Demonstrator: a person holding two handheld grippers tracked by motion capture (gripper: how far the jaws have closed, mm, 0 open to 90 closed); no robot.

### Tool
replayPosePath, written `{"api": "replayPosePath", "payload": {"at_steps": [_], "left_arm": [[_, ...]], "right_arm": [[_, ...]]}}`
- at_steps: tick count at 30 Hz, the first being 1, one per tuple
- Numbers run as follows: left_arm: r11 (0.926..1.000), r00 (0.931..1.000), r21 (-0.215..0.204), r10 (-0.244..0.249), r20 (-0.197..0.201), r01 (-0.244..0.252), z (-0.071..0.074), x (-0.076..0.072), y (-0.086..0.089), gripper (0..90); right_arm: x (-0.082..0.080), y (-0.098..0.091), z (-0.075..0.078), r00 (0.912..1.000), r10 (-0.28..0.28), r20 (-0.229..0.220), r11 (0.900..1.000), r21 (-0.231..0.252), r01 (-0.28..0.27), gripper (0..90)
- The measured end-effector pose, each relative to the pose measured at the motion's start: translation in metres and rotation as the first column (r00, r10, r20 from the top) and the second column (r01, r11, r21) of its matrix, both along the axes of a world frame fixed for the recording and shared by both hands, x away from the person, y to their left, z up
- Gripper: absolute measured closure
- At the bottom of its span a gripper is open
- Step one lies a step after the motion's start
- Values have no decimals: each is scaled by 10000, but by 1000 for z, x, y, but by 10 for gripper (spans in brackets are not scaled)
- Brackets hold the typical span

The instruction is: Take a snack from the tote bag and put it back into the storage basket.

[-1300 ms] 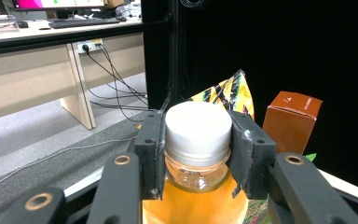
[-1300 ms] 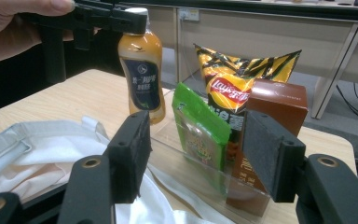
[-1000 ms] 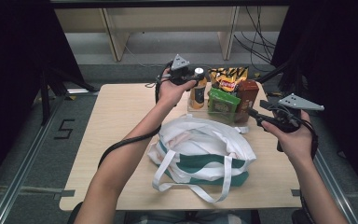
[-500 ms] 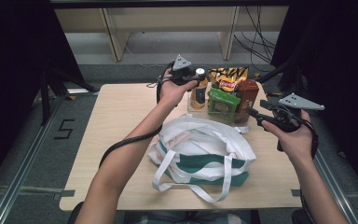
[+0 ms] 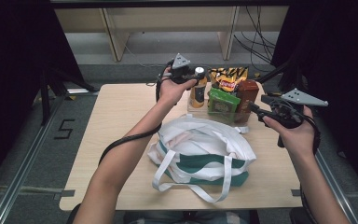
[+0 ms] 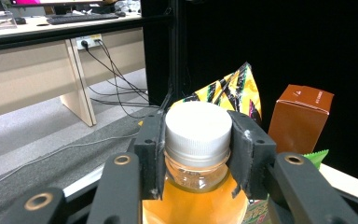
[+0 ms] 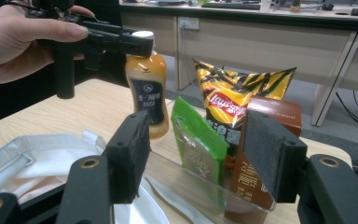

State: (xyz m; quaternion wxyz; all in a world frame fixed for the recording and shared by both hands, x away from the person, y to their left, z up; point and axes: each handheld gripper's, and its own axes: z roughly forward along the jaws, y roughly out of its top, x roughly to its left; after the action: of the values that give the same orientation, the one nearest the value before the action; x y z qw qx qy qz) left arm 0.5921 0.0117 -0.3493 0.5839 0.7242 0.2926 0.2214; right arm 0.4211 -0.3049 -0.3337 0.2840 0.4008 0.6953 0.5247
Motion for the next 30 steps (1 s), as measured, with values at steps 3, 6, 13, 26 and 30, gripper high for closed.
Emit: {"api": "replayPosePath", "payload": {"at_steps": [3, 6, 13, 26, 30], "left_arm": [[10000, 10000, 39, 38, 6, -38, 0, -1, -2, 589], [10000, 10000, 54, 14, 25, -14, -1, -2, -3, 589], [10000, 10000, 65, -22, -56, 23, -4, -1, -4, 589], [9998, 9999, 208, -57, -149, 60, -10, 0, -6, 589], [9996, 9997, 266, -64, -239, 70, -15, 0, -6, 589]], "right_arm": [[-1, 0, -1, 9999, 27, -108, 9999, 116, -26, 420], [0, 0, -1, 10000, -29, -56, 9999, 96, 30, 420], [-1, 1, 2, 10000, -10, 33, 9999, 125, 10, 420], [-1, -2, -1, 9999, 72, -94, 10000, 37, -72, 420], [-1, -3, -2, 10000, 16, -38, 10000, -37, -16, 420]]}}
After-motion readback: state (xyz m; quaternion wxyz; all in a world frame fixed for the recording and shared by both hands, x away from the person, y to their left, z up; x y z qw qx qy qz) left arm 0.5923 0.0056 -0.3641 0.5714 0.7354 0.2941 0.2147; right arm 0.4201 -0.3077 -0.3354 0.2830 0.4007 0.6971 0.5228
